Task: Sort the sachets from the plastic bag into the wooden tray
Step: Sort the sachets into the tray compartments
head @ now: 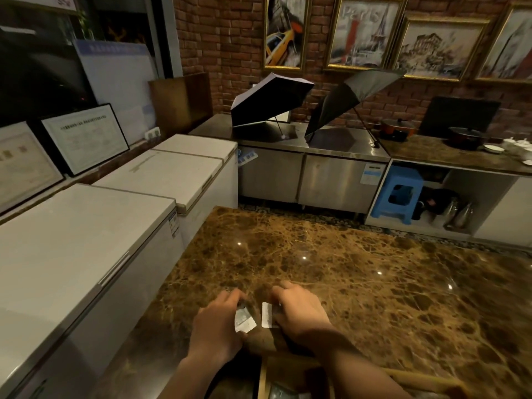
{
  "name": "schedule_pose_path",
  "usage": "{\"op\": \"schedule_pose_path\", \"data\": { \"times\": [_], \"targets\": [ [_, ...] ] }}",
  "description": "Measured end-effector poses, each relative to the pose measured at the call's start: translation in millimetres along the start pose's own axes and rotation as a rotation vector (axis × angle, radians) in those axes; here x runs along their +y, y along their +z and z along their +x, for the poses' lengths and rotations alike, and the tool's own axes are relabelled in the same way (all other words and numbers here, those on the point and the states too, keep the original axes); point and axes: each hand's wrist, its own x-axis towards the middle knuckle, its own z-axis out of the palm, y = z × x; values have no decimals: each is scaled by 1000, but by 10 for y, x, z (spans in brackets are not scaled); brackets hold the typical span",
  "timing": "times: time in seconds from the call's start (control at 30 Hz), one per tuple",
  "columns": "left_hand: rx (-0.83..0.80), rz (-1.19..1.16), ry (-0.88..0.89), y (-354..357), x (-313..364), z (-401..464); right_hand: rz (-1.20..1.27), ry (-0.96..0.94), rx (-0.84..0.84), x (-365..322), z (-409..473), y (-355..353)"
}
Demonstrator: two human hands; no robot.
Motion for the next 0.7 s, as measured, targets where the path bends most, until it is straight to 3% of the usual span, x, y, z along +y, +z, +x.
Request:
{"op": "schedule_pose_path", "data": {
  "times": [0.2, 0.33, 0.47, 0.6, 0.7],
  "targets": [
    [63, -180, -75, -101, 118, -57, 172, 76, 46, 116, -287, -214],
    [107, -261, -11, -277, 272, -153, 351, 129, 100, 187, -505, -410],
    [150, -404, 55, -443, 474, -339, 356, 130, 199, 251, -769, -539],
    [17, -551, 32, -577, 767, -524, 419, 141, 176, 272, -1025, -677],
    [-49, -482, 90, -612, 895, -652, 537, 177, 154, 291, -1204, -774]
  ]
}}
